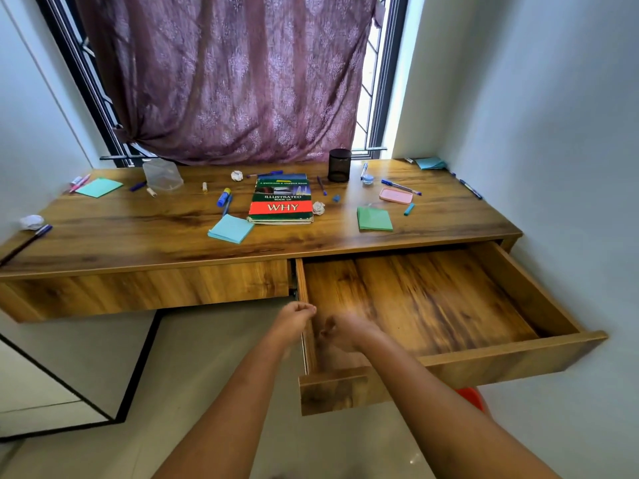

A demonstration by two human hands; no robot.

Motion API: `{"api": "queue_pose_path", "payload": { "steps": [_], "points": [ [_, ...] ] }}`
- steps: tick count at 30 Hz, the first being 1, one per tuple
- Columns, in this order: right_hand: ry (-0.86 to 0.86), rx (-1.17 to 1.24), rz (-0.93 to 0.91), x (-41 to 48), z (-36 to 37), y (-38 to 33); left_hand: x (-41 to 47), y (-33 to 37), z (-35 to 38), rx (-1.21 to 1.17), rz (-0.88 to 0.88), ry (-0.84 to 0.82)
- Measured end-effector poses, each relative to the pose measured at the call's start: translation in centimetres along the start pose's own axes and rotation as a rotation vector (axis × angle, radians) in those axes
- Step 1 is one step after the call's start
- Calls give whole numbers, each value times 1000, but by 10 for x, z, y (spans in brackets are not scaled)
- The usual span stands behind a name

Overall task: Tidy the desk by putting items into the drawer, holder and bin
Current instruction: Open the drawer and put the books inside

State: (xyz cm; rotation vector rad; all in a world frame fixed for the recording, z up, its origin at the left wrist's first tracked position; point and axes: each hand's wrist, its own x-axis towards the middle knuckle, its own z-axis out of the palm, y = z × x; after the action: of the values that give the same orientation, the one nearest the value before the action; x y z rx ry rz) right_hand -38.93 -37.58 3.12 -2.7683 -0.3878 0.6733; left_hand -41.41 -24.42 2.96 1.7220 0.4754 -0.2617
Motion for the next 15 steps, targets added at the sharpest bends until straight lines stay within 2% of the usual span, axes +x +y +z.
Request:
{"api": "queue_pose_path", "payload": {
  "steps": [3, 6, 10, 15],
  "points": [
    [22, 129, -50, 31, -13, -19, 33, 12, -24, -151, -33, 90],
    [118, 230, -69, 77, -40, -33, 79, 32, -56, -242, -51, 192],
    [188, 363, -56, 150, -87, -52, 146, 64, -102, -347, -39, 256],
    [325, 489, 113, 235, -122, -74, 222, 99, -147, -238, 33, 332]
  ]
}}
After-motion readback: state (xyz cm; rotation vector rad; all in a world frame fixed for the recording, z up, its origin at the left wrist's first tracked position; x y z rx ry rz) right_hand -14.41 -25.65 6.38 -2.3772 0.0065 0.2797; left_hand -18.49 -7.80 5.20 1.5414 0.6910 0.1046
